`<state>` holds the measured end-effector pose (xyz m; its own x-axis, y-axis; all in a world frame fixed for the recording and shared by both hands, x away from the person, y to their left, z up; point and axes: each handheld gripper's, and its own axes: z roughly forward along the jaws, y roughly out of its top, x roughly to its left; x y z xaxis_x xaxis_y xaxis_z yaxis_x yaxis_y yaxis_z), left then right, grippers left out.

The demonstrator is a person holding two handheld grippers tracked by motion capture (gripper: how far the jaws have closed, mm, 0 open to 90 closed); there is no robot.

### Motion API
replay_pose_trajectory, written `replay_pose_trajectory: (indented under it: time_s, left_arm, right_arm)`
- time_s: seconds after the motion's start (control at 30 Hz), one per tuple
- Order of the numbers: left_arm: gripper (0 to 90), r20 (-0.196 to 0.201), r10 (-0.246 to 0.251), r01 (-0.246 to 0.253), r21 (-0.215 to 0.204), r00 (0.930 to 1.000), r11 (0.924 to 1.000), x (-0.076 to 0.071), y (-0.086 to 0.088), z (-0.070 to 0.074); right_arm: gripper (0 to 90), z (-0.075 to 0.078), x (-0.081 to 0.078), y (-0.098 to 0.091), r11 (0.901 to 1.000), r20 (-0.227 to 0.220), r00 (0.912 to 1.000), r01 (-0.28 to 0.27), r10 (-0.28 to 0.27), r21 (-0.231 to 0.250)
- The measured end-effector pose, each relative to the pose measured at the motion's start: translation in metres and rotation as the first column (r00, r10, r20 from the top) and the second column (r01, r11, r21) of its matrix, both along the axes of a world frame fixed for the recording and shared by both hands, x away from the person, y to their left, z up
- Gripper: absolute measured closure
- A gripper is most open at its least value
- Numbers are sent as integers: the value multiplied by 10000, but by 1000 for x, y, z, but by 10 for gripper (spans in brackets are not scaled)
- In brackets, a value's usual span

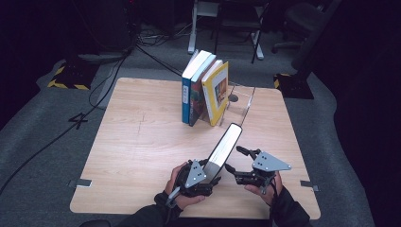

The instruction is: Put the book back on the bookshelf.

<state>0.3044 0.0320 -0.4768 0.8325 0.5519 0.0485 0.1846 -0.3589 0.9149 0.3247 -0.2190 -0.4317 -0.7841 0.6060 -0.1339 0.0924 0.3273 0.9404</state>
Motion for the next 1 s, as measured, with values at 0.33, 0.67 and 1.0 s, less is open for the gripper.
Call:
replay_pose_trajectory:
  time_s: [0.33,0.67,1.0]
  left_arm:
    - [504,-511,-701,734,658,9962,9951,16,35,9]
    - [530,-841,-2392,2479,1151,9673,9619,17,58,14]
    - [530,-1082,-2847,2969,1222,9525,9471,17,73,16]
  right_arm:
    - [267,0,9,-20,9996,-75,9996,253,-254,-150]
    - [265,7,6,-19,9957,15,9958,-914,915,-164]
    - [208,8,19,5,9638,-632,9619,-2664,2660,21]
